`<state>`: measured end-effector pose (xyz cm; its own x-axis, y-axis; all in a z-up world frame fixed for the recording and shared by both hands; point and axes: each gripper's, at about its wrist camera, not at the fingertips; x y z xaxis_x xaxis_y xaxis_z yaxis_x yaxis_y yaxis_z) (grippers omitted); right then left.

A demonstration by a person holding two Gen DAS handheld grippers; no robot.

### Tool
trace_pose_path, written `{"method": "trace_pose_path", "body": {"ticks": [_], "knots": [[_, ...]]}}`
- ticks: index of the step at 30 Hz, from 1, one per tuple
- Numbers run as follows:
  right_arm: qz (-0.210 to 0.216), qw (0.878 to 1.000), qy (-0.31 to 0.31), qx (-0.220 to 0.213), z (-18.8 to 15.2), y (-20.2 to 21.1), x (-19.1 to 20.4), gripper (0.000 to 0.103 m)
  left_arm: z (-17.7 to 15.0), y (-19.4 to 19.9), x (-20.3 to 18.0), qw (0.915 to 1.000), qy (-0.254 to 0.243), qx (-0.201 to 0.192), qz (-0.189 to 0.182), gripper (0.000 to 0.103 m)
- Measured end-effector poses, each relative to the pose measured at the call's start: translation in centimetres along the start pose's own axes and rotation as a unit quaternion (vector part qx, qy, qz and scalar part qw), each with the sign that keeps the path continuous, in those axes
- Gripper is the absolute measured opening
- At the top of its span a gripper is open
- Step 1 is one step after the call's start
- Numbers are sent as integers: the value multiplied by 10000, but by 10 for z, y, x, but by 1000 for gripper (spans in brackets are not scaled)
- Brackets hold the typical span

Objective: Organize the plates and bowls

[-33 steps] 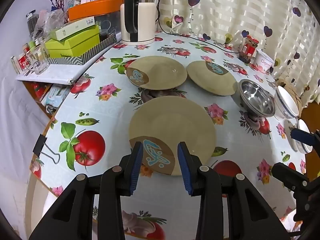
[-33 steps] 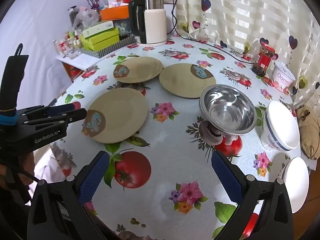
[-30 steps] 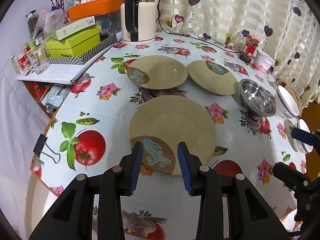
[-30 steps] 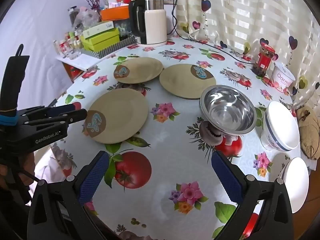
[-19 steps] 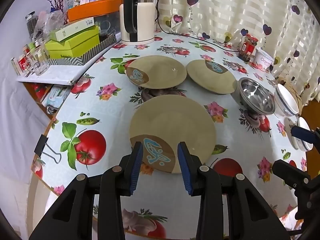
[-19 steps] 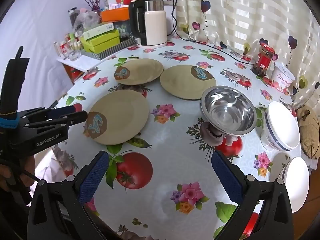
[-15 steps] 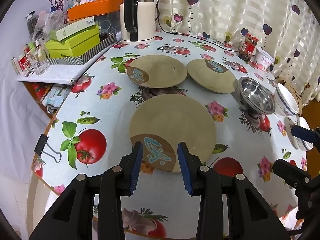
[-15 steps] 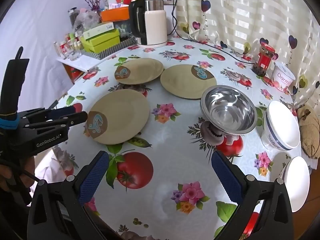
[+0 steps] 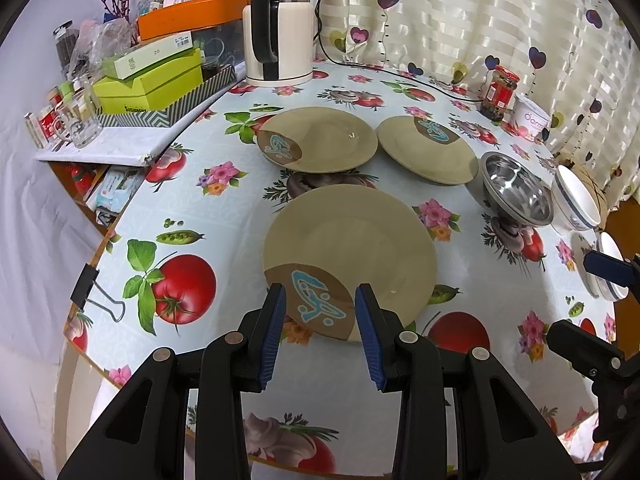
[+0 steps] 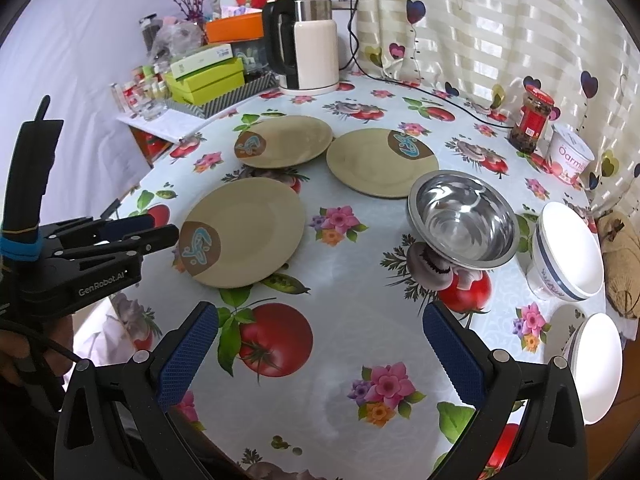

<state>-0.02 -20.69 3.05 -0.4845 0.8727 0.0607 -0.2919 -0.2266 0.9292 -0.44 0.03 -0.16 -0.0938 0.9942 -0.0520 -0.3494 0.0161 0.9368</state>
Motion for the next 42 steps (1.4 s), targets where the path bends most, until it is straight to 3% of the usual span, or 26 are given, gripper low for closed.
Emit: {"method": "trace_pose_path", "body": {"ticks": [42], "knots": [[39,10000,-11,15,2,-1,2,103,0,2,-2,9999,-39,-17,-91,37]]}}
Point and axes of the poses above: each gripper's, at about its wrist camera, not at the fingertips, and y roughly against the way its jaws point, x to its left, z to its top, and after that the axes turned 15 degrees about x, right-handed
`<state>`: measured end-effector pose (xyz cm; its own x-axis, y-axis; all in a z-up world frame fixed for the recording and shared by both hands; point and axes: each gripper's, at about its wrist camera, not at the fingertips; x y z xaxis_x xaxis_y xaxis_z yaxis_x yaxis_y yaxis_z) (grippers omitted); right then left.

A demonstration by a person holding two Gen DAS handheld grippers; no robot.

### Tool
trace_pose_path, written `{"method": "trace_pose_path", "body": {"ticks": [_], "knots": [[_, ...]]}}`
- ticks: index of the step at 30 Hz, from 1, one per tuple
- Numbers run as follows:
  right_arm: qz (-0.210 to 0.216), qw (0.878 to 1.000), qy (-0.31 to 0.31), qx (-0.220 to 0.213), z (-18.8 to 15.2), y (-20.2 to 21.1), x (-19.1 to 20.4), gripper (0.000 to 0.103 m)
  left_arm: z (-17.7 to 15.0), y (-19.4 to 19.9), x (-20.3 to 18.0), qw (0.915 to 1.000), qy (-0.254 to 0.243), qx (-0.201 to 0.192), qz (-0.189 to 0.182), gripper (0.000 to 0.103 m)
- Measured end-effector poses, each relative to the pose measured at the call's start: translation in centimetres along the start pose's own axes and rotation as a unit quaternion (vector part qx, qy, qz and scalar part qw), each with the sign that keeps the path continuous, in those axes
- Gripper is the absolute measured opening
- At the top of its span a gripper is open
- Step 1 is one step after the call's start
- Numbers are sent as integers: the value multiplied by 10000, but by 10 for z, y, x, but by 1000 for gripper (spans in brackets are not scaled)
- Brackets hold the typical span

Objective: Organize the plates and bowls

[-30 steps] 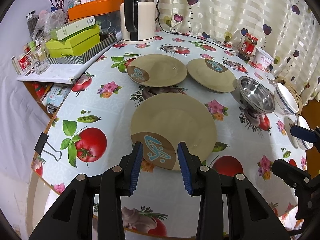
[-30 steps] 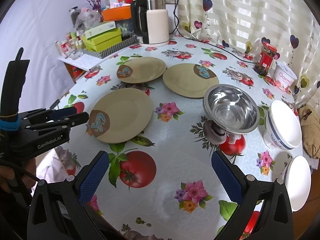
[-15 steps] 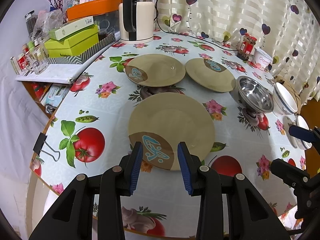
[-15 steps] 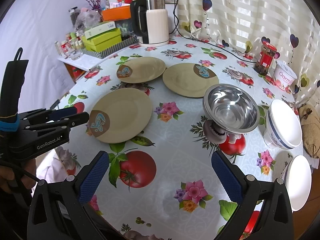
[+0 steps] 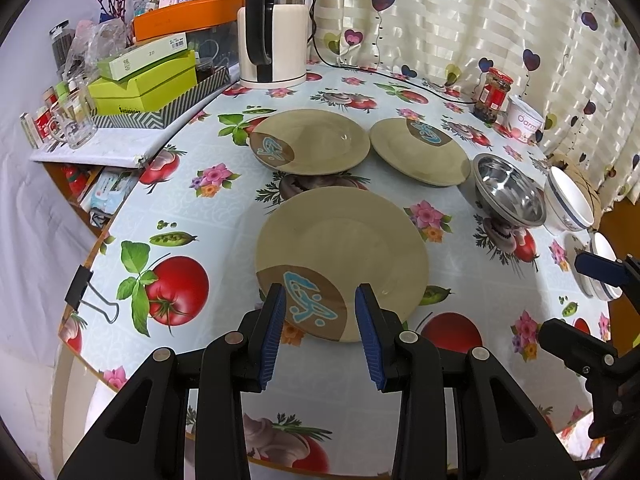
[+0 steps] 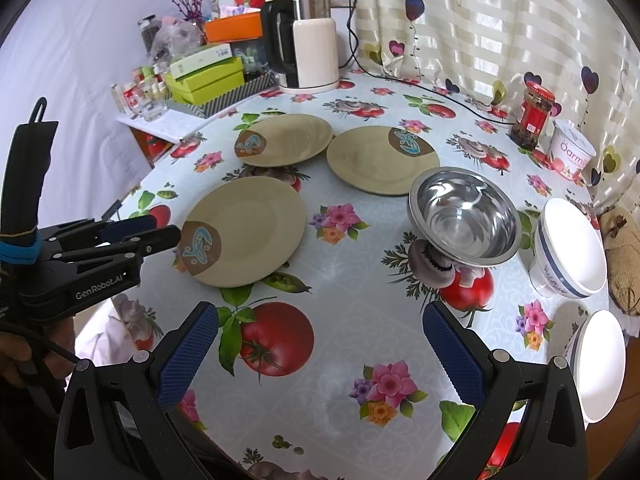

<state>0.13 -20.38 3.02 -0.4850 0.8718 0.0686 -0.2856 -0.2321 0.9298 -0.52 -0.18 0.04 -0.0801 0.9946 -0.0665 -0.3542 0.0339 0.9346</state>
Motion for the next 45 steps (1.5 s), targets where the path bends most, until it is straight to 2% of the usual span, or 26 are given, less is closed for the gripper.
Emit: {"method": "trace_pose_path", "body": {"ticks": [28,35,45], "knots": [[18,10000,-14,55,2,-5,8,103,0,-3,-3,10000,45,39,-43,37],[42,10000,-5,60,3,-8,5,103,3,-7,0,9998,125,97,-153,37],[96,9999,123,53,25,-11,7,103,11,-16,16,9990,351,161,-208,37]]}}
Point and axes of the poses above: each gripper's, at about its wrist camera, not at the fingertips, and y roughly against the way its jaws point, x to its left, z to its top, and after that the axes turned 15 degrees about x, right-handed
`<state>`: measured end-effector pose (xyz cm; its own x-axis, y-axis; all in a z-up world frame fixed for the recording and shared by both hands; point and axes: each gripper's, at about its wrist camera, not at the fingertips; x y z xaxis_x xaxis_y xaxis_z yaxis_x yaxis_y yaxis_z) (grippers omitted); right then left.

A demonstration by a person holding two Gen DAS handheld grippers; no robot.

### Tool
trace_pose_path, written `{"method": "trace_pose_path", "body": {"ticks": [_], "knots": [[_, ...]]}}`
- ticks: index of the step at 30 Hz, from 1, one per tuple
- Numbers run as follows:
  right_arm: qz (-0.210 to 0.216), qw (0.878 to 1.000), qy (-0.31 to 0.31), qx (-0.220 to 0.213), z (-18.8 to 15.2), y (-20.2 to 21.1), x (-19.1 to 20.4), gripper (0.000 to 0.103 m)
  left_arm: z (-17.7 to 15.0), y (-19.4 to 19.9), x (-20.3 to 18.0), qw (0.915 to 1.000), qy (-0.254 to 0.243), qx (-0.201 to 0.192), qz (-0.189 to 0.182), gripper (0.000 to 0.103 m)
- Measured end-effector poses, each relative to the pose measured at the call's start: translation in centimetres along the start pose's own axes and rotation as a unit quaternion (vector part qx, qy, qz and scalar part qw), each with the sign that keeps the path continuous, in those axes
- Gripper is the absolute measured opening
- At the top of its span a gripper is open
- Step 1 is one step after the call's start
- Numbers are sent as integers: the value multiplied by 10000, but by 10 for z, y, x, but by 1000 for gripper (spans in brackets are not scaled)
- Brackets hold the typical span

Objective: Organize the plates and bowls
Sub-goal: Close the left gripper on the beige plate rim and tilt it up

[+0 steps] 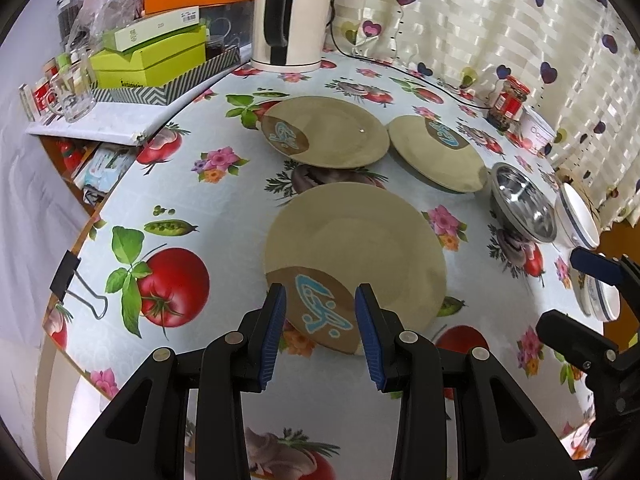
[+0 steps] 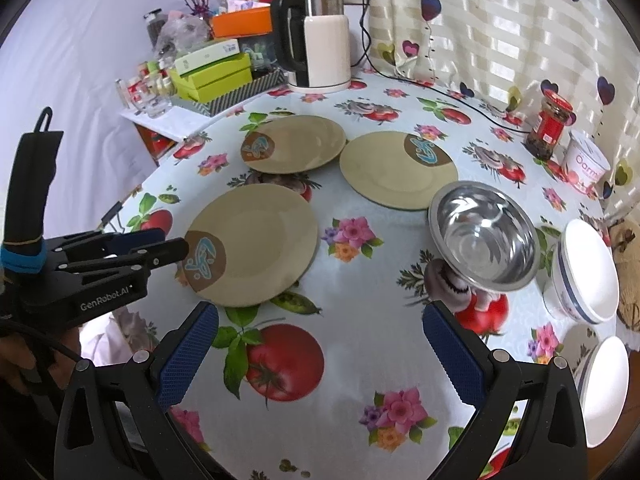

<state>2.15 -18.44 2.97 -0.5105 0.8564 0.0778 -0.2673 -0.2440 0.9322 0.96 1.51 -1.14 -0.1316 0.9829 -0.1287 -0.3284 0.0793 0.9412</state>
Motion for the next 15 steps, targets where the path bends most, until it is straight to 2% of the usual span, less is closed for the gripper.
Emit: {"method": "trace_pose_path", "body": {"ticks": [15], "knots": [[91,9997,215,-21,47,-14,2,103,31,-7,24,9995,294,-99,79,37]]}}
Point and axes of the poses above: each gripper's, at about its wrist camera, not at the fingertips, and y roughly against the way its jaws point, x to its left, z to its top, and after that the axes turned 15 degrees about x, right-handed
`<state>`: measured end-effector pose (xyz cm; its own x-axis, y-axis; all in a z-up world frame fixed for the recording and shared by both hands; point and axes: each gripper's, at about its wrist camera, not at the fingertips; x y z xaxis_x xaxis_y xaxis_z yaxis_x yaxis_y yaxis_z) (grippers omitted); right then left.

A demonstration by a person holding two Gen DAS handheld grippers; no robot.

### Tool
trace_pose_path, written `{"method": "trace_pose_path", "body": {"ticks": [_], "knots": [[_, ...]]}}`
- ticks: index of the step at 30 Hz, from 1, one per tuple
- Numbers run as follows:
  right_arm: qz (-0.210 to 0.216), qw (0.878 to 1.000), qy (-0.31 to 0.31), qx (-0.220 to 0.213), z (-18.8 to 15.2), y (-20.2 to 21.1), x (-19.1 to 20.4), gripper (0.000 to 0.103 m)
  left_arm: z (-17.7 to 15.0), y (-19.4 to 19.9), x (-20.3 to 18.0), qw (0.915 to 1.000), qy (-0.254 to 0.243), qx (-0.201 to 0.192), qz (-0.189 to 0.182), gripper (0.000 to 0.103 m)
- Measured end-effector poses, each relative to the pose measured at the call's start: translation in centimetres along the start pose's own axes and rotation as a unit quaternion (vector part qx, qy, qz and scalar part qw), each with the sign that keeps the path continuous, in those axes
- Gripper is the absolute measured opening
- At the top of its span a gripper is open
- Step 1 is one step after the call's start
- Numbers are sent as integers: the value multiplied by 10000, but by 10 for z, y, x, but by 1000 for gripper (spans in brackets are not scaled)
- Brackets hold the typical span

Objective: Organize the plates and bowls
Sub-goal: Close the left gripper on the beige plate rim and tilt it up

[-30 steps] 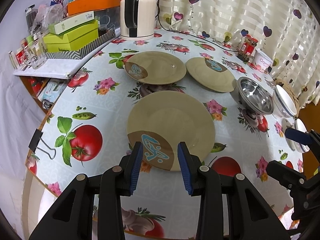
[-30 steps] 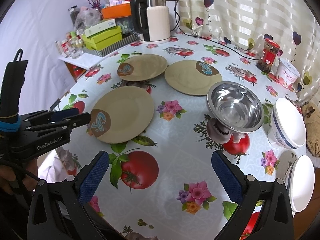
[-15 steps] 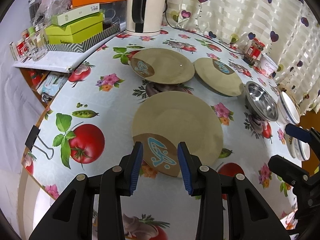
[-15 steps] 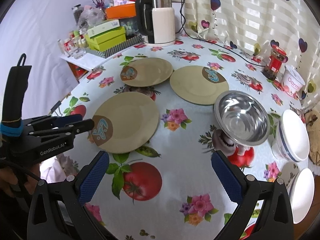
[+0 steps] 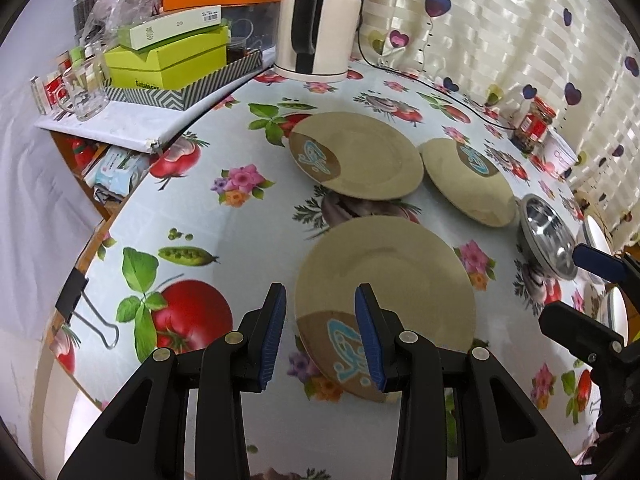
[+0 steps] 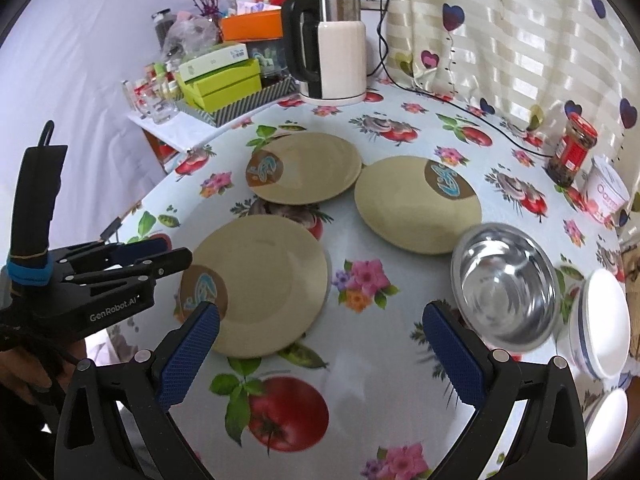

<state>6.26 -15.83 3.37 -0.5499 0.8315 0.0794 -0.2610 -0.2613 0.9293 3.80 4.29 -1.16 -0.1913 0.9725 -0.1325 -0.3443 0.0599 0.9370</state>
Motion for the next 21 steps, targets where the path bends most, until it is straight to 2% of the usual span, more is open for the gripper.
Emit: {"method": "trace_pose_path", "body": {"ticks": [12,21], "knots": [[115,9999,23,0,42,-15,-5,101,29,-11,14,9998,142,-38,112,37],[221,9997,-65,93,79,-36,-13,92,56,-31,28,9996,281,55,43,37]]}}
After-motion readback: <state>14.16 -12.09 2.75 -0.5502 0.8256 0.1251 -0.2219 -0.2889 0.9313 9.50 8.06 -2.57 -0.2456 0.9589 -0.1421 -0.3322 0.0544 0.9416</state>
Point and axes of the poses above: each gripper's, at about its wrist camera, not at the fingertips, and y roughly against the way its jaws point, x to its left, z to its top, and after that the axes turned 15 degrees about x, right-handed
